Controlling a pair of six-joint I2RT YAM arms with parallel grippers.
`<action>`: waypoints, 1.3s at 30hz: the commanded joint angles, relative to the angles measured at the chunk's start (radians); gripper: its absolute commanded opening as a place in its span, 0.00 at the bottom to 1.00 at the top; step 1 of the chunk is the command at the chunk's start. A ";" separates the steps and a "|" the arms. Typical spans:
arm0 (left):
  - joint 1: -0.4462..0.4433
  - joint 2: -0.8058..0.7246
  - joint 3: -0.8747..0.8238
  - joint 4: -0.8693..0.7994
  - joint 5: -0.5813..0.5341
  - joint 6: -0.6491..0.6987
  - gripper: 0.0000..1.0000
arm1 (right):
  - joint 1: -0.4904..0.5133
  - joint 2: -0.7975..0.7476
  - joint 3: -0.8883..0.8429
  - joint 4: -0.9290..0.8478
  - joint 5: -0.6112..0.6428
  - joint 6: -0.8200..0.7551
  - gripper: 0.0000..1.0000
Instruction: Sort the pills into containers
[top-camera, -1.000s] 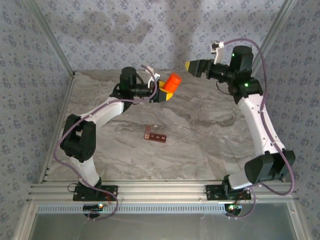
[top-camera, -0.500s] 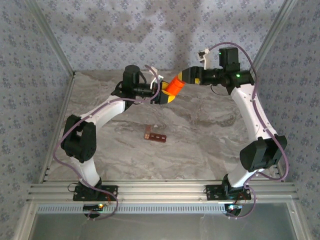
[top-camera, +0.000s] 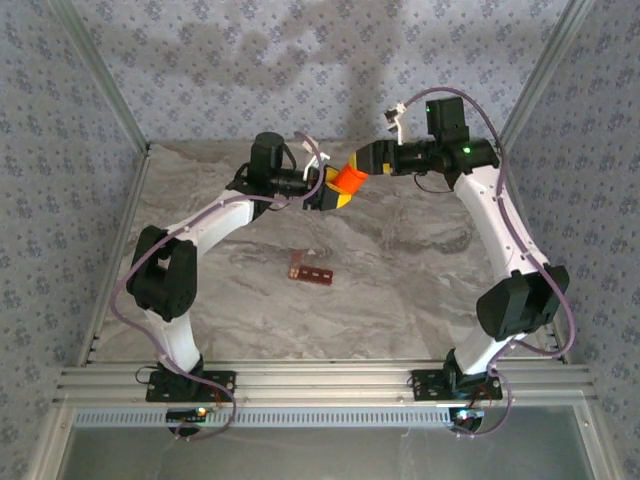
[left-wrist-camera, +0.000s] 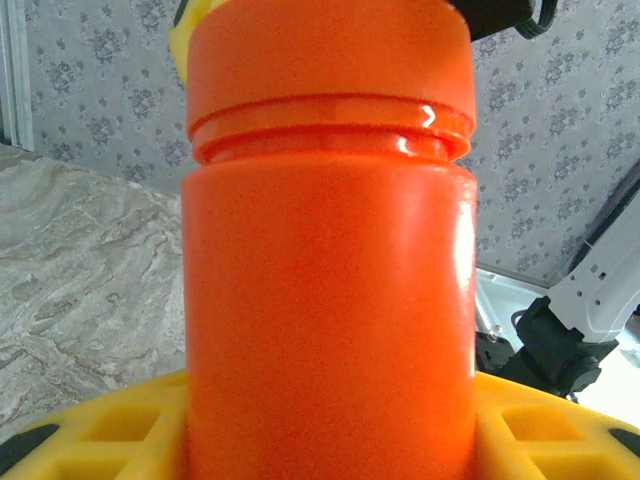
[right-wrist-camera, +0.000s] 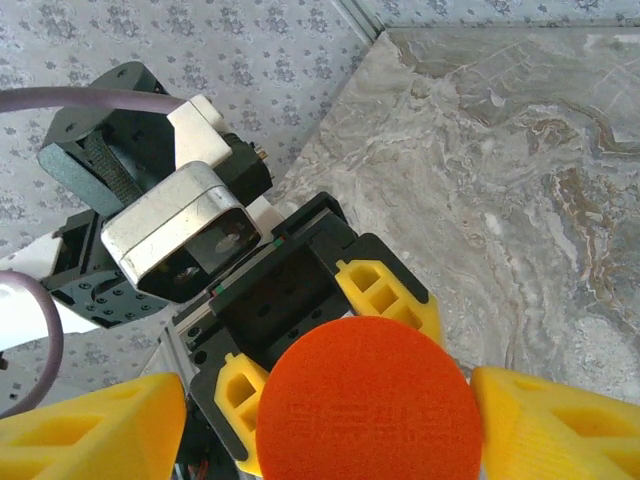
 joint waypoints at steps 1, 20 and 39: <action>-0.007 0.001 0.048 0.005 0.035 0.018 0.00 | 0.008 0.005 0.024 -0.026 -0.017 -0.021 0.70; -0.040 -0.068 -0.008 -0.031 -0.224 0.183 0.00 | 0.073 -0.028 -0.165 0.130 0.207 0.220 0.39; -0.099 -0.108 -0.104 0.010 -0.399 0.300 0.00 | 0.093 -0.046 -0.331 0.321 0.320 0.522 0.37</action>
